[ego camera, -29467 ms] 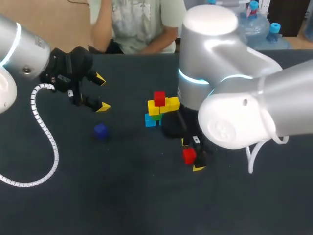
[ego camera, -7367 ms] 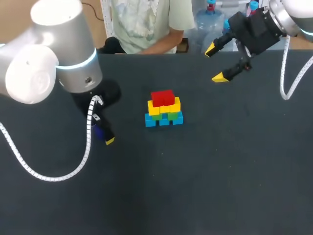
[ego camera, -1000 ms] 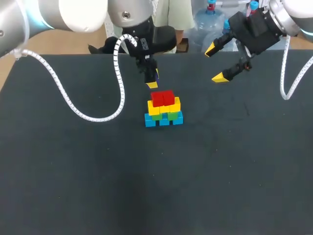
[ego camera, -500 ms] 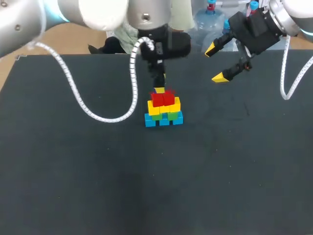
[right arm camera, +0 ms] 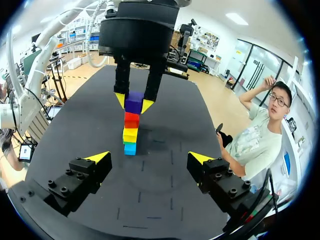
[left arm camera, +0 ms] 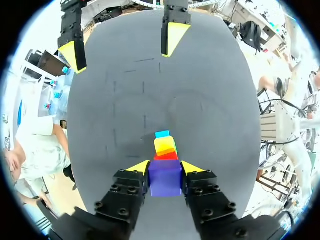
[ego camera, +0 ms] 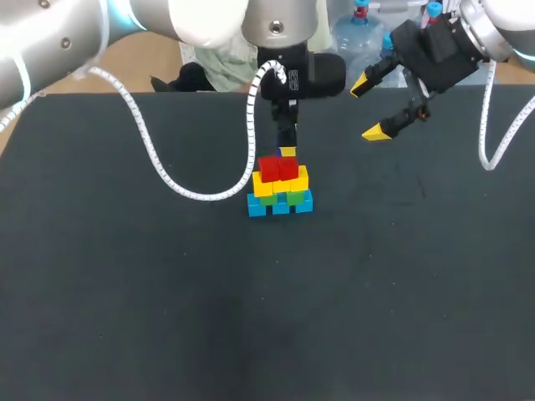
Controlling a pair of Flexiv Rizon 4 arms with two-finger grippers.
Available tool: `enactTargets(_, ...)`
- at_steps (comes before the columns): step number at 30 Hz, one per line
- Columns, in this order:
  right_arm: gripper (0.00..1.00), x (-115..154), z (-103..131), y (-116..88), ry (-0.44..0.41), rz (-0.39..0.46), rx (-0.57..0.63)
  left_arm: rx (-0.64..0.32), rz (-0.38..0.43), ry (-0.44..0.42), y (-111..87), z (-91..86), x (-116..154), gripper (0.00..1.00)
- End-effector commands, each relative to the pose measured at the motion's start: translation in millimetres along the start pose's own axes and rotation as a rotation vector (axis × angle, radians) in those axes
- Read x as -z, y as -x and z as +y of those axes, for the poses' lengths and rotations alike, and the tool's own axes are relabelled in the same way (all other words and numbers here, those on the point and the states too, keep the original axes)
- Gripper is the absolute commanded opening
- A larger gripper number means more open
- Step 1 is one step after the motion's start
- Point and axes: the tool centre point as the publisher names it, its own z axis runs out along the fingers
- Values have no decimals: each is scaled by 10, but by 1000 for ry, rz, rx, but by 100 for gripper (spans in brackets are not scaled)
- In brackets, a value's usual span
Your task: Place the blue cubes, place green cubes on the blue cubes, place the yellow cubes on the green cubes, then place the red cubes on the yellow cubes, and place purple cube on the red cubes.
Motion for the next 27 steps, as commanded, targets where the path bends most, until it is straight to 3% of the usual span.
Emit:
enactTargets(1, 100, 0, 6, 3, -2, 1, 0, 8, -11, 25, -44, -113, 15, 0)
enactTargets(12, 100, 0, 6, 3, -2, 1, 0, 42, -17, 8, -72, -268, -36, 0)
enactTargets(27, 100, 0, 6, 3, -2, 1, 0, 47, -6, -9, -39, -265, -77, 0)
